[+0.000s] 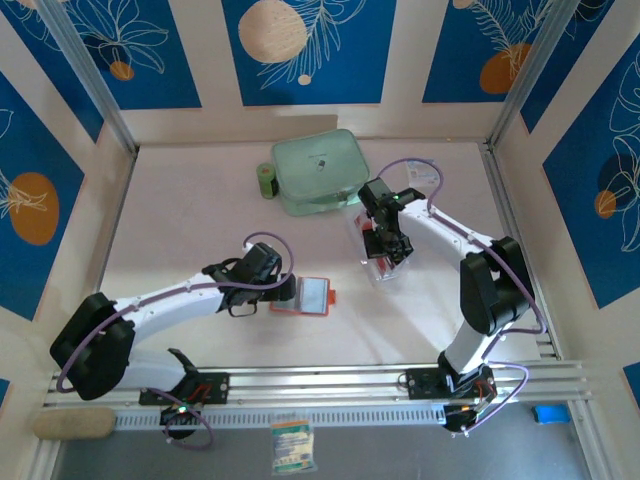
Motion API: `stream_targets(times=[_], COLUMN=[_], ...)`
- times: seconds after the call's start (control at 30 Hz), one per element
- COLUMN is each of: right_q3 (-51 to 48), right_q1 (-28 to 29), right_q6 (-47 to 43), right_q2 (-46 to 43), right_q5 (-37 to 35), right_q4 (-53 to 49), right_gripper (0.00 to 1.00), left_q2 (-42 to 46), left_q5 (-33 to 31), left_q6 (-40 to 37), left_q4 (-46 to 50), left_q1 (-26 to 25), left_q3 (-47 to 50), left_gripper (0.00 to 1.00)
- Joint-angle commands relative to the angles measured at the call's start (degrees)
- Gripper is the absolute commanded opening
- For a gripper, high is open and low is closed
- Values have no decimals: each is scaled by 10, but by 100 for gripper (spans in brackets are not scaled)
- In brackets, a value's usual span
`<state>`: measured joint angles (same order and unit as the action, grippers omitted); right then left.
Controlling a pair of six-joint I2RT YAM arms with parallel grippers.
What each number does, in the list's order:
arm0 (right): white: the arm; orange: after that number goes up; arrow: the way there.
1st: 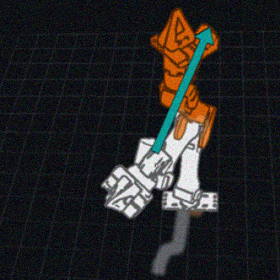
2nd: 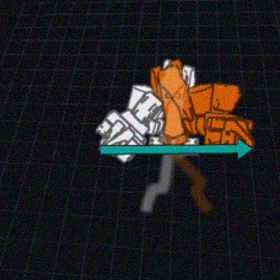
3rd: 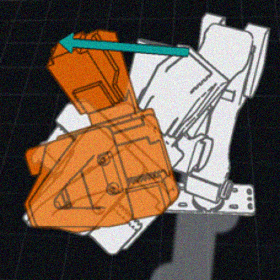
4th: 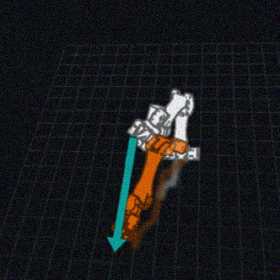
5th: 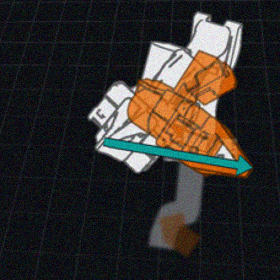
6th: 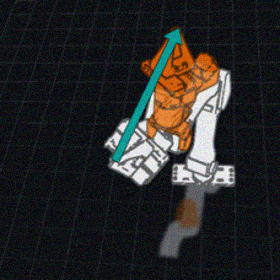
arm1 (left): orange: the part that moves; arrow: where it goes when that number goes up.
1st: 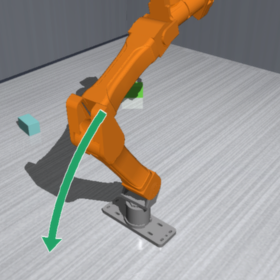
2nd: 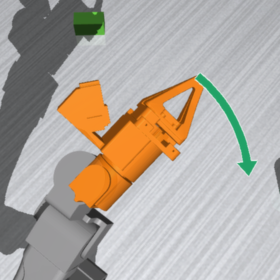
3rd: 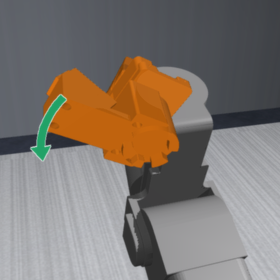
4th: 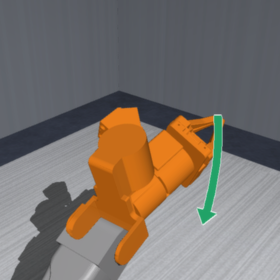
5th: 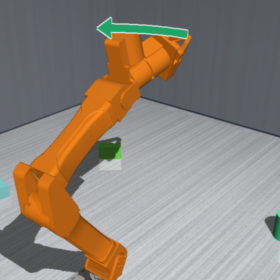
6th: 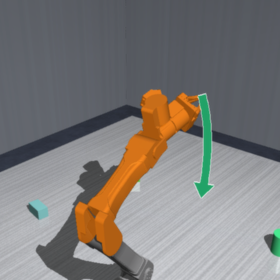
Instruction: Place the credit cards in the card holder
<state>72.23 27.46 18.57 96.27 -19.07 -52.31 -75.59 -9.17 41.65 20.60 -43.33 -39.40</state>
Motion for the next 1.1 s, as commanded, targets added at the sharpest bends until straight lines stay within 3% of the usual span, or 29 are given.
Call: stream_targets(times=[0.0, 0.2, 0.5, 0.77, 1.07], right_q3=[9, 26, 2, -44, -86], right_q1=[0, 4, 4, -11, -35], right_q6=[-15, -3, 65, 81, 75], right_q2=[-31, -91, -168, -201, -242], right_q5=[29, 43, 133, 144, 181], right_q4=[-14, -29, 27, 50, 50], right_gripper=[0, 0, 0, 0, 0], left_q2=[7, 3, -31, -79, -99], left_q5=[7, 1, 8, 42, 28], left_q6=[-2, -27, -38, -11, 34], left_q4=[33, 65, 52, 12, -6], left_q1=[6, 5, 7, 4, -35], left_q3=[-18, -50, -79, -82, -74], left_gripper=[96, 96, 97, 97, 97])
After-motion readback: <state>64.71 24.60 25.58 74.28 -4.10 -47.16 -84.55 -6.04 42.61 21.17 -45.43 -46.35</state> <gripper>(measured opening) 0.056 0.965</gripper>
